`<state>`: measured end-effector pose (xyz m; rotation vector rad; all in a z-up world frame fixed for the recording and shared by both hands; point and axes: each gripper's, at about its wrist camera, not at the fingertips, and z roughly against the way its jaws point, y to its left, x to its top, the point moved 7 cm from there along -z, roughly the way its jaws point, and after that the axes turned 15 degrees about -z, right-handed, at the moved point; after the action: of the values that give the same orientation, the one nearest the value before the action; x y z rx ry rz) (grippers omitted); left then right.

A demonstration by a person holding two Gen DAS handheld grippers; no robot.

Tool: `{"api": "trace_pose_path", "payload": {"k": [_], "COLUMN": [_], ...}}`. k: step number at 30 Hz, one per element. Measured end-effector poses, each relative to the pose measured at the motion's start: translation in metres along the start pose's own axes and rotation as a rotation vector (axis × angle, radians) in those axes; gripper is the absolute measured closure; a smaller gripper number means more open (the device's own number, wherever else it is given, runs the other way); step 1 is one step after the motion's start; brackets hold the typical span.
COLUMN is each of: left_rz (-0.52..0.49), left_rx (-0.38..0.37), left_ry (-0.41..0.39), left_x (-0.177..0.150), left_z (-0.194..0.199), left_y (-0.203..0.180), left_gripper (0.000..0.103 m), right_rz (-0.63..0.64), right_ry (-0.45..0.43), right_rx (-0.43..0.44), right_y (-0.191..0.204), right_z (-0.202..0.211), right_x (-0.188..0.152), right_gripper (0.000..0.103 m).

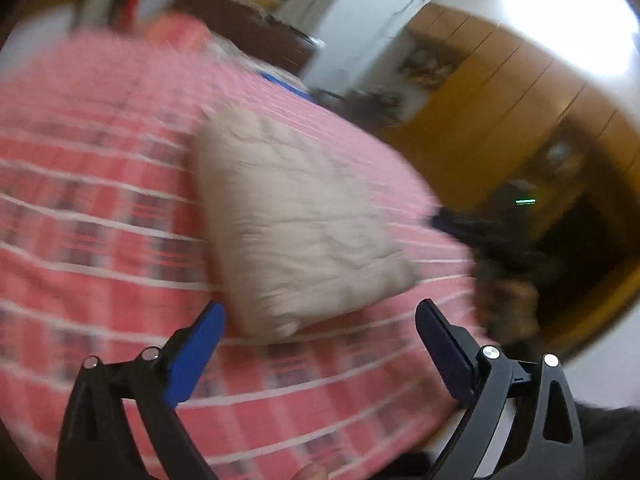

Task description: Fold large clothes

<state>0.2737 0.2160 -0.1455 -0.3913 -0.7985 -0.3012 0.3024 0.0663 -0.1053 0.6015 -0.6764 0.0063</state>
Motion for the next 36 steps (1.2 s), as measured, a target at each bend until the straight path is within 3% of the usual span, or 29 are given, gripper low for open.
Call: {"api": "trace_pose_path", "payload": {"k": [3,6,8,10,13,17,22,28,36], "left_rz": [-0.081,-0.140,-0.168,-0.154,-0.111,-0.124,-0.145,-0.154,-0.141], "left_rx": [0.199,0.333,0.432,0.488,0.462,0.516,0.434,0.440,0.434], "left_ry": [0.000,-0.005,0.000,-0.014,-0.017,-0.021,-0.032,-0.050,-0.035], "left_x": [-0.010,-0.020,-0.027,-0.036,-0.048,-0.055,-0.048,-0.048,-0.052], "left_z": [0.024,0.052,0.066,0.077,0.091,0.119,0.136,0.141,0.145], "left_y": [-0.016,-0.034,-0.044,-0.055,-0.073,-0.102,-0.125,-0.130,-0.127], "left_gripper": [0.004,0.004,0.004,0.004,0.004,0.004,0.004,0.004,0.004], "right_rz": [0.052,0.177,0.188,0.147,0.101,0.092,0.196,0.193,0.197], "right_ry": [-0.093,-0.193,-0.188,-0.148,-0.143,-0.157,-0.246,-0.238,-0.212], "right_rx": [-0.206,-0.335,-0.365,-0.301,-0.290,-0.358,-0.431,-0.380,-0.385], "right_y": [0.002,0.017,0.022,0.023,0.027,0.047,0.078,0.092,0.096], "right_z": [0.033,0.068,0.085,0.095,0.116,0.151,0.187,0.195,0.184], "right_x": [-0.036,-0.077,-0.103,-0.125,-0.147,-0.171,-0.178,-0.176,-0.178], "right_gripper": [0.003,0.003,0.003,0.003,0.003,0.003,0.003,0.003,0.003]}}
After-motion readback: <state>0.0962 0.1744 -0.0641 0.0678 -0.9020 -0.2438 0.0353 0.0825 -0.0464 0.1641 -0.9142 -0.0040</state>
